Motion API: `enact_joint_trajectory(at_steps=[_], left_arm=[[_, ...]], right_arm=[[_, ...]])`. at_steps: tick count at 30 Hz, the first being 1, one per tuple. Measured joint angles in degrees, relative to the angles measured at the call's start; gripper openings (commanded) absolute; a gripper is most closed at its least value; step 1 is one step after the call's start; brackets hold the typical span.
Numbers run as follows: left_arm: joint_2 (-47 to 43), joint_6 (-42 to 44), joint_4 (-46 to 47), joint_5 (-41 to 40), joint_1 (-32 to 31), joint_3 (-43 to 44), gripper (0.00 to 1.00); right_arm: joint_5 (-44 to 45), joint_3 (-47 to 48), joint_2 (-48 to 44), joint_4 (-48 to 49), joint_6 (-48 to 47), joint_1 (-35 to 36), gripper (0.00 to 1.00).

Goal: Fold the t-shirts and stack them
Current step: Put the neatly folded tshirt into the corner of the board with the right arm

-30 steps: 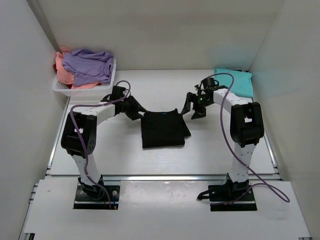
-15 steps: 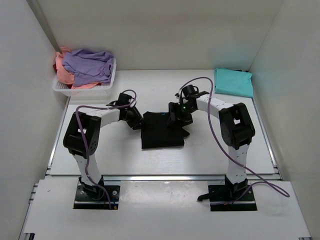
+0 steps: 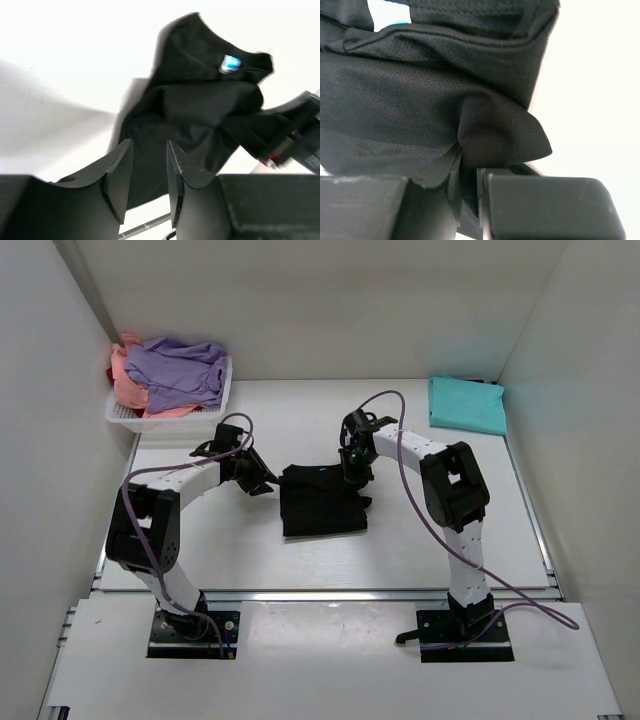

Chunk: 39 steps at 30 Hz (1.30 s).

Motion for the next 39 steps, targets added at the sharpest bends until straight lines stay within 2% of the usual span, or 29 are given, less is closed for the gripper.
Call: enact_joint_trajectory(at_steps=[5, 10, 17, 20, 25, 28, 35, 36, 38, 39], left_arm=[[-6.19, 1.86, -0.35, -0.85, -0.50, -1.14, 0.44], [-11.50, 3.19, -1.20, -1.18, -2.32, -7.37, 0.44], [-14.73, 4.24, -2.25, -1.42, -6.51, -14.34, 0.43], [-16.35, 4.26, -2.25, -1.33, -7.85, -17.16, 0.44], [-18.14, 4.61, -2.62, -1.38, -9.62, -19.54, 0.44], [-18.16, 4.68, -2.56, -1.38, -10.64, -20.09, 0.44], [-17.75, 4.90, -2.03, -1.16, -13.60, -21.03, 0.46], [-17.55, 5.16, -2.01, -1.16, -13.90, -21.03, 0.47], [-17.05, 5.68, -2.01, -1.14, -14.40, -21.00, 0.53], [-16.74, 5.99, -1.90, -1.09, -14.62, -20.96, 0.56]], right_arm=[[8.68, 2.49, -0.28, -2.82, -2.51, -0.92, 0.01], [20.55, 7.06, -0.39, -3.17, -8.41, -8.00, 0.00], [32.72, 12.48, -0.48, 3.96, -19.08, -15.69, 0.00], [34.45, 16.31, -0.17, 5.99, -22.84, -17.90, 0.01], [34.71, 29.73, 4.26, 10.84, -26.67, -22.67, 0.00], [34.14, 32.83, 6.08, 13.40, -27.26, -27.10, 0.00], [32.83, 41.62, 17.59, 15.76, -26.51, -36.35, 0.01], [32.92, 42.32, 19.28, 15.87, -26.32, -37.03, 0.05], [33.55, 43.63, 22.38, 16.15, -26.05, -37.88, 0.42], [34.05, 43.91, 23.50, 16.31, -25.51, -37.99, 0.45]])
